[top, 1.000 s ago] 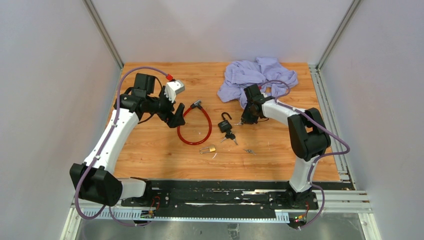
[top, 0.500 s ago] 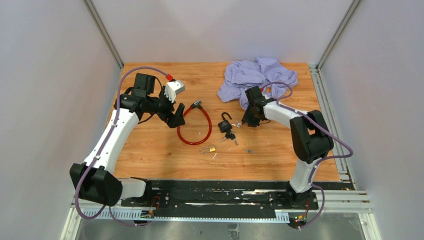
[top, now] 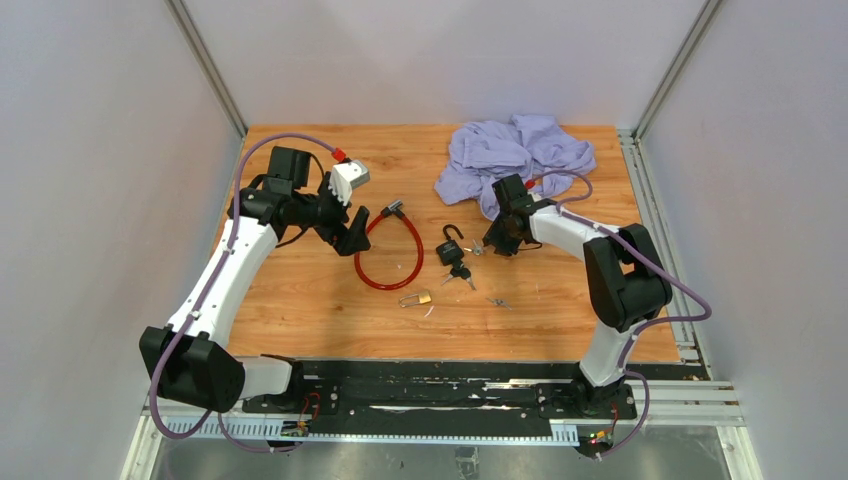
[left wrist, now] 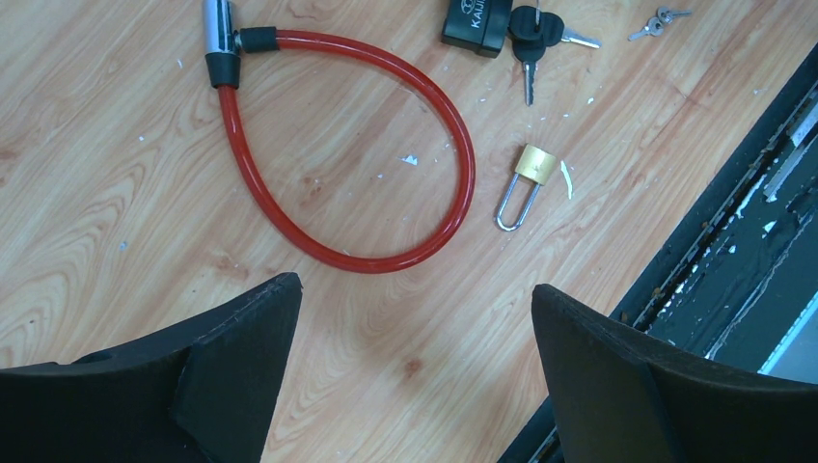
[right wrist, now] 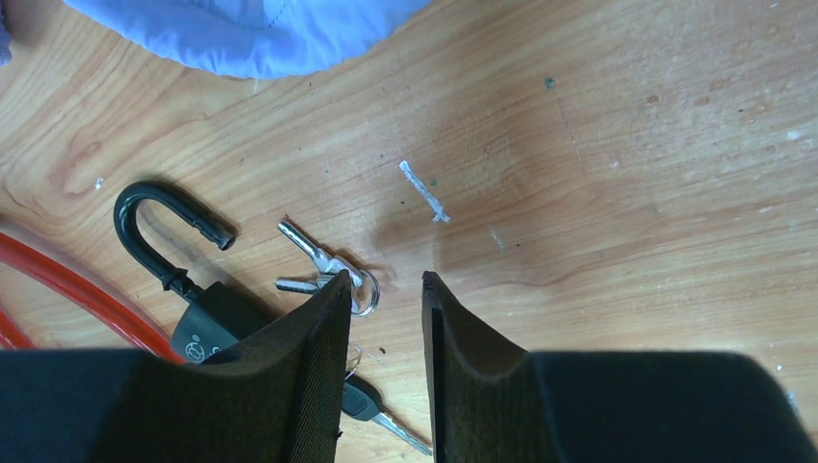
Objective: Unlock with the key
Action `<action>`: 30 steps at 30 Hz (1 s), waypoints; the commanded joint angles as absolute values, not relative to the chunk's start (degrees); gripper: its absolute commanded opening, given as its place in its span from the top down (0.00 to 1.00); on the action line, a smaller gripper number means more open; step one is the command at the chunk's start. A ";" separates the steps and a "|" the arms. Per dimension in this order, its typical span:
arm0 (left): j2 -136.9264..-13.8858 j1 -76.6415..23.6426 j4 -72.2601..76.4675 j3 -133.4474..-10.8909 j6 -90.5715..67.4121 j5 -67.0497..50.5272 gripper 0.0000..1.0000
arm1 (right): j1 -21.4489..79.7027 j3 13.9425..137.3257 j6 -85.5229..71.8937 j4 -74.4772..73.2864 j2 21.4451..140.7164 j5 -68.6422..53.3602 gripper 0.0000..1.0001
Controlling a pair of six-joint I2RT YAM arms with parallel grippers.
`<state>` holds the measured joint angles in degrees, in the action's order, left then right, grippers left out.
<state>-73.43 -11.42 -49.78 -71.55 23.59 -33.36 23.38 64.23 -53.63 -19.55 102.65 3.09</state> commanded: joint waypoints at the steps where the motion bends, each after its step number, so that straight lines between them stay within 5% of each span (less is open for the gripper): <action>1: -72.25 -11.25 -49.72 -71.06 24.24 -33.99 0.06 | 24.22 63.56 -59.93 -19.48 103.00 5.44 0.67; 17: -72.07 -11.25 -49.60 -70.45 24.53 -34.10 0.07 | 26.18 60.32 -69.53 -15.91 104.36 4.65 0.68; 30: -72.07 -11.25 -49.60 -70.96 24.43 -33.86 0.07 | 26.19 60.20 -70.77 -15.56 104.41 5.53 0.85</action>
<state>-73.43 -11.42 -49.82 -70.59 23.81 -33.36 25.23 61.08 -69.54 -14.61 103.07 3.70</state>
